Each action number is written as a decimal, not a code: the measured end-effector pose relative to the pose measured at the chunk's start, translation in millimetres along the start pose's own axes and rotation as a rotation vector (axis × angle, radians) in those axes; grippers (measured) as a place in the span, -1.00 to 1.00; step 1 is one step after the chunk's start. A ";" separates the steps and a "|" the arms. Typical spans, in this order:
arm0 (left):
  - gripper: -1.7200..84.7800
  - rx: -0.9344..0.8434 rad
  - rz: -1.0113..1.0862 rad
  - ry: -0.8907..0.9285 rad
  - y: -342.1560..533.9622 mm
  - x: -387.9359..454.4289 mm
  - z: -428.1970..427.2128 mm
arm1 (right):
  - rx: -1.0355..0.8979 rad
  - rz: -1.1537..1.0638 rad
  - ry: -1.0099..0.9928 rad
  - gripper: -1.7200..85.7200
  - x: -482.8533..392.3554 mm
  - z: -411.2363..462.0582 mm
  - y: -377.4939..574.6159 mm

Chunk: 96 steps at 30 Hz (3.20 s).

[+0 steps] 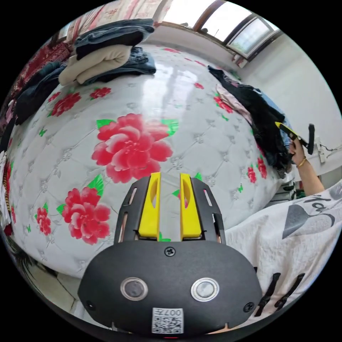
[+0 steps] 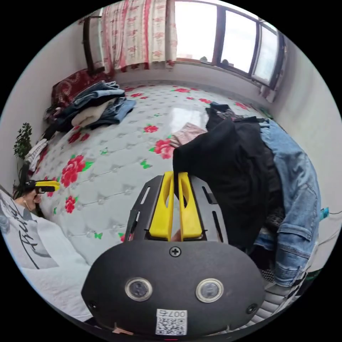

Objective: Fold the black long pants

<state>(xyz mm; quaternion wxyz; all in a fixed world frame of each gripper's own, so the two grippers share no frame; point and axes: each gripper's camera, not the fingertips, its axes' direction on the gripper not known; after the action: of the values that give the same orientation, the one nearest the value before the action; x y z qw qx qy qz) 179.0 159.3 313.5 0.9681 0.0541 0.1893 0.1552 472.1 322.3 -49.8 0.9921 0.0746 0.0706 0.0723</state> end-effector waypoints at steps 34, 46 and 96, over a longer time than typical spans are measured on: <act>-0.73 -0.119 0.318 0.045 58.4 48.1 44.6 | -0.441 -0.268 -0.167 -0.92 -200.9 106.0 64.3; -0.96 -0.252 0.319 -0.550 56.8 -41.1 25.9 | -0.535 -0.489 -0.651 -0.97 -362.8 149.8 17.4; -0.98 -0.173 -0.408 -0.516 117.0 -27.7 -118.5 | -0.150 0.101 -0.171 -0.89 28.0 37.2 -68.4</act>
<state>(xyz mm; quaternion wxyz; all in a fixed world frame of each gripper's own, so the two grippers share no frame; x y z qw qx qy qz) 76.4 266.6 233.0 0.9962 -0.0296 -0.0689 -0.0453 514.2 254.6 -27.8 0.9924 0.0096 -0.0238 0.1206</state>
